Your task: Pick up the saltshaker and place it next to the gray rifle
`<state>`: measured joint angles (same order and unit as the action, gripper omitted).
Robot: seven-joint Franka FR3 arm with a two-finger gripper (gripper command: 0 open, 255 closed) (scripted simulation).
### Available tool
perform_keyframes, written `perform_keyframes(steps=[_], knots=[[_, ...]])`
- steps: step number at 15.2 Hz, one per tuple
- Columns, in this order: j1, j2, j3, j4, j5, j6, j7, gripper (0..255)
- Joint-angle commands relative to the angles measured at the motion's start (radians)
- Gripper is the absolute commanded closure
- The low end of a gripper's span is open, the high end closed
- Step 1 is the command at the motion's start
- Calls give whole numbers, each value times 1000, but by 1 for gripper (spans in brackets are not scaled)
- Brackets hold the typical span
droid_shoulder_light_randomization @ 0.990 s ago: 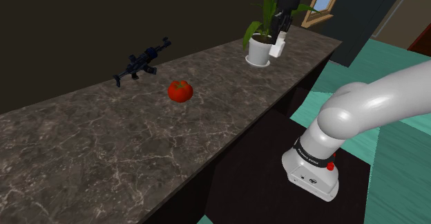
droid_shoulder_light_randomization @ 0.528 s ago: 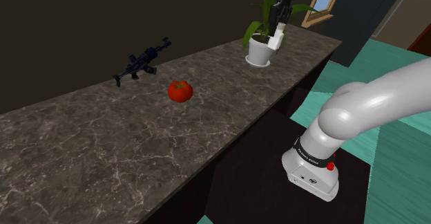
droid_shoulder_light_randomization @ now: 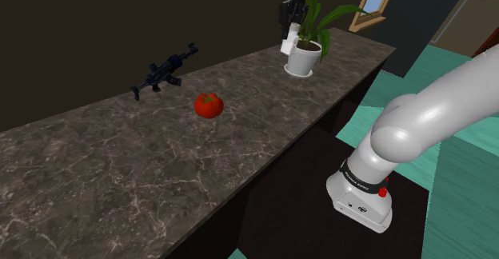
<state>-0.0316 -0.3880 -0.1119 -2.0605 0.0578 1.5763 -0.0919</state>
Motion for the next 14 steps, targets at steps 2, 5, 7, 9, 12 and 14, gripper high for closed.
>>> perform_keyframes(steps=[2, 5, 7, 9, 12, 14], knots=[[25, 78, 37, 74, 25, 8, 54, 255], [47, 163, 67, 156, 43, 16, 102, 255], [61, 223, 86, 218, 51, 17, 133, 255], [75, 285, 103, 285, 57, 15, 164, 255], [96, 383, 127, 399, 62, 5, 210, 255], [110, 453, 141, 485, 62, -7, 241, 255]])
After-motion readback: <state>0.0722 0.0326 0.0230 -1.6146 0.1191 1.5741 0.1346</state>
